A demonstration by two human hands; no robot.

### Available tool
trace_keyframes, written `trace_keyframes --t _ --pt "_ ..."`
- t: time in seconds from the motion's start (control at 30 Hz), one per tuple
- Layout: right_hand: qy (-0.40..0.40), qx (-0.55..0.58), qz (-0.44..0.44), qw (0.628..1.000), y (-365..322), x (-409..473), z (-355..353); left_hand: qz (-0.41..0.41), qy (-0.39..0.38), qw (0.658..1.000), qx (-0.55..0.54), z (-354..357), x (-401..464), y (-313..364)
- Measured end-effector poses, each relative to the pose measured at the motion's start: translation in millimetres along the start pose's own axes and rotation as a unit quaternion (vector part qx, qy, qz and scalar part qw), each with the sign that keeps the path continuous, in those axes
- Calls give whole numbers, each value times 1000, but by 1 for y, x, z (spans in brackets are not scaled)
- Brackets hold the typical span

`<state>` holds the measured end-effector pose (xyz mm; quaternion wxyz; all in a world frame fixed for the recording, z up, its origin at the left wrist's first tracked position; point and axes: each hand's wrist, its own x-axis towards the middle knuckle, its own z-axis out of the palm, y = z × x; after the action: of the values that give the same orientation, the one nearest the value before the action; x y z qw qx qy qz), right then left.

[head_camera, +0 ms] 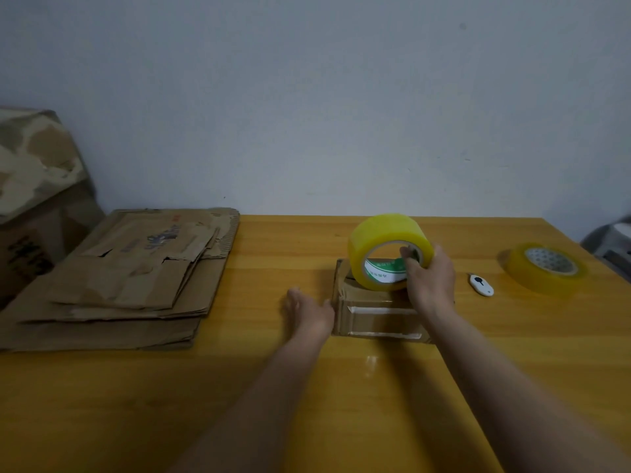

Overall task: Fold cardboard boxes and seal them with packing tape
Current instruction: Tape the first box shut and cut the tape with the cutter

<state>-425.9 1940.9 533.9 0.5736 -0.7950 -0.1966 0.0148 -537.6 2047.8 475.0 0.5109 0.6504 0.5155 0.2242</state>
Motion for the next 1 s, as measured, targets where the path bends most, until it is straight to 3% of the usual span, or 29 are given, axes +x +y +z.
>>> trace_keyframes --t 0.1,0.2,0.27,0.37,0.43,0.63,0.77,0.9,1.0 --pt "-2 -6 -1 1000 1 0 0 142 -133 975 -104 -10 -9 11" --pt "-8 -9 0 1000 2 1 -1 173 -283 943 -24 -15 -8 23" --pt "-9 -9 6 1000 4 3 -1 213 -275 933 92 -14 -2 28" --pt "-13 -16 10 1000 5 5 0 273 -203 900 274 -11 3 33" --pt "-23 -18 10 1000 4 5 -1 286 -180 879 336 -12 7 34" --pt "-44 -102 -56 992 2 23 -28 290 -190 863 367 -13 11 30" --pt "-81 -107 -54 989 3 35 -44 283 -204 867 355 -7 2 29" --pt "-60 -109 -64 990 9 33 -42 283 -220 868 345 -11 3 35" --pt "-37 -128 -58 989 10 31 -38 279 -182 867 370 -3 2 51"
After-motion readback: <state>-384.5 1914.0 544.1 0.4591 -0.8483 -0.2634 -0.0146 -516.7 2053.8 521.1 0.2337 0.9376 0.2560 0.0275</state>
